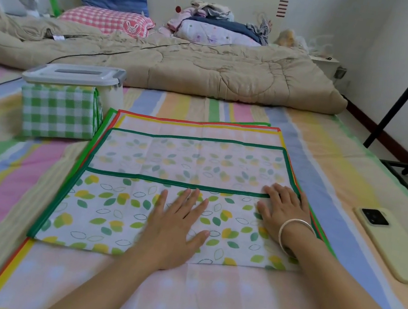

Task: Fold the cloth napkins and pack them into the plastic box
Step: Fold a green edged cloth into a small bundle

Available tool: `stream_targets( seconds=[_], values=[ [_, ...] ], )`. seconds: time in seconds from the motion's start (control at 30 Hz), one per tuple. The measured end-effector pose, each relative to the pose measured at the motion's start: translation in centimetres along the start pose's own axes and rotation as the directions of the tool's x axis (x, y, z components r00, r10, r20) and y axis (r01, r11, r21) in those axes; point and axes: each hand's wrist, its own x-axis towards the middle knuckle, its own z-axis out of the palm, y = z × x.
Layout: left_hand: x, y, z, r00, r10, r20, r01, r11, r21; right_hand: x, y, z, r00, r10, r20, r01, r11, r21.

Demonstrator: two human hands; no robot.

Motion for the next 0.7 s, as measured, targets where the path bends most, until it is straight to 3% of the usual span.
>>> stream_targets(
  seconds=[0.23, 0.3, 0.43, 0.53, 0.7],
  values=[
    [0.1, -0.1, -0.1, 1.000, -0.002, 0.018, 0.002, 1.000, 0.001, 0.6, -0.2, -1.3, 0.997, 0.046, 0.067, -0.051, 0.996, 0.075],
    [0.1, -0.1, 0.0, 1.000, 0.001, 0.014, 0.000, 1.000, -0.007, 1.4, -1.2, -2.4, 0.997, 0.072, 0.015, -0.073, 0.993, 0.090],
    [0.0, 0.0, 0.0, 1.000, 0.001, -0.023, -0.002, 1.000, -0.019, 3.4, -5.8, -3.9, 0.986, -0.108, -0.124, 0.116, 0.992, 0.059],
    [0.0, 0.0, 0.1, 0.998, 0.009, -0.059, -0.010, 1.000, -0.016, 5.9, -9.4, -4.4, 0.969, -0.240, -0.057, 0.240, 0.971, -0.018],
    [0.1, 0.0, 1.0, 0.981, 0.020, -0.193, -0.033, 0.997, -0.065, 11.2, -12.8, -5.3, 0.947, -0.320, 0.015, 0.315, 0.921, -0.231]
  ],
)
